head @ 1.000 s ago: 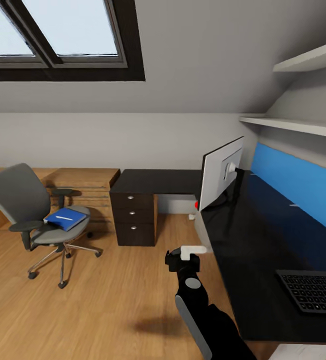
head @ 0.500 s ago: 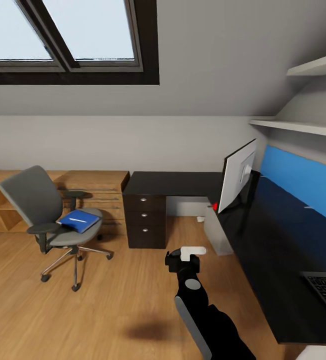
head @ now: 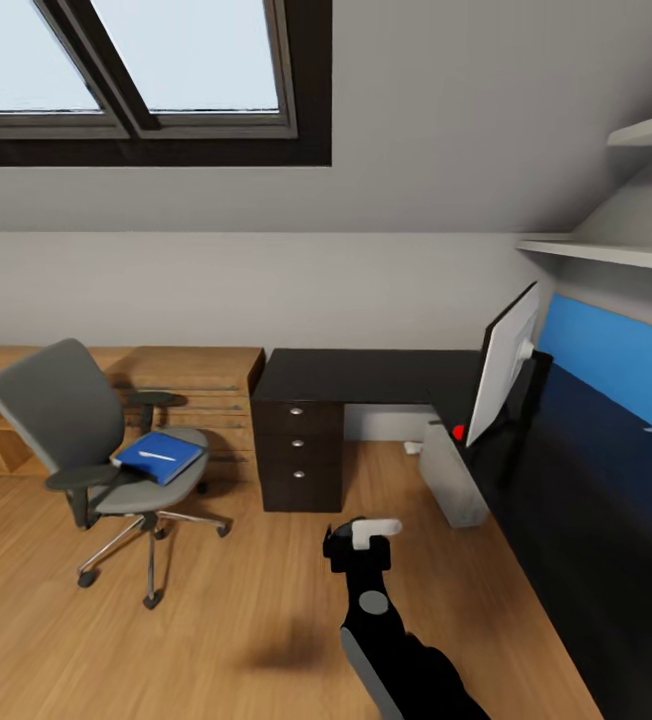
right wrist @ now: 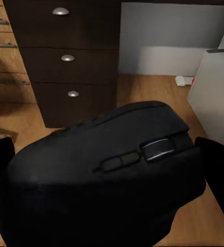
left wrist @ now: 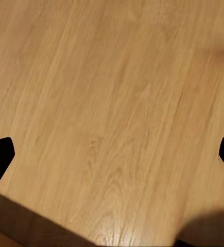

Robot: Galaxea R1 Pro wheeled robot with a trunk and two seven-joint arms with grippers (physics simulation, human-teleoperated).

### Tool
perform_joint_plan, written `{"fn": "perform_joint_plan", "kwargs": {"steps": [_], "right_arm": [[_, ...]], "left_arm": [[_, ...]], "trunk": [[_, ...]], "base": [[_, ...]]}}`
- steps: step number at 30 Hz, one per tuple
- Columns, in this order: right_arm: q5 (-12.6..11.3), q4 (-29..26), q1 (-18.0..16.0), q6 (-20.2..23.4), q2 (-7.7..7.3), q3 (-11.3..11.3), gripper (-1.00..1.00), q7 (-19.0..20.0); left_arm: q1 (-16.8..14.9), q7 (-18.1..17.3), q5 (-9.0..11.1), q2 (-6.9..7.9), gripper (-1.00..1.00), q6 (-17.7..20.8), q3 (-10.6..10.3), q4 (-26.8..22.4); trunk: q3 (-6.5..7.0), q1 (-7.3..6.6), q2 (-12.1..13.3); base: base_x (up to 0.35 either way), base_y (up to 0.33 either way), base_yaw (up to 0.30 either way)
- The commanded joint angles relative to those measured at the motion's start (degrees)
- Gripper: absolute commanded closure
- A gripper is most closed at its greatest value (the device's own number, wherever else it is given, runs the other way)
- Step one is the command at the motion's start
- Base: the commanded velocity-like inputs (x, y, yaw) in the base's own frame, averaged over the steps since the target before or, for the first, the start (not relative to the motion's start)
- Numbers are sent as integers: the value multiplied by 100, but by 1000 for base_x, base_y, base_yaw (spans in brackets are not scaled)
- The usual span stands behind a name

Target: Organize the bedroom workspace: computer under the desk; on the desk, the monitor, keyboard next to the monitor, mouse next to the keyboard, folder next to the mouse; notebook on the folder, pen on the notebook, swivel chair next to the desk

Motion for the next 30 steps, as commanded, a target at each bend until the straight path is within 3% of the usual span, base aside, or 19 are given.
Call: {"fn": "perform_joint_plan", "kwargs": {"steps": [1,8,11,12,14,19,30], "right_arm": [[-19,71,-10,16,1,21,100,-33],[-33,1391,-208,-394,28,45,100,332],[-63,2231,-551,-716,69,47,100,479],[-75,2988,-880,-1037,91,44,100,699],[-80,3583,-1162,-1310,91,41,100,888],[-83,4033,-1373,-1522,91,39,100,1024],[-121,3914,-1395,-1941,91,18,100,1000]], "left_arm": [[-4,34,59,6,-100,-29,-41,2],[-4,34,59,9,-100,-29,-39,3],[-4,34,59,6,-100,-22,-38,3],[-4,34,59,5,-100,-21,-38,3],[-4,34,59,5,-100,-19,-35,3],[-4,34,66,-26,-100,-18,-38,10],[-4,25,68,-48,-100,-18,-38,20]], "trunk": [[-6,3,-3],[-6,3,-3],[-6,3,-3],[-6,3,-3],[-6,3,-3],[-6,3,-3],[-6,3,-3]], "base": [[328,11,0],[329,2,0],[330,0,0],[330,0,0],[332,18,0],[333,90,0],[333,136,0]]}}
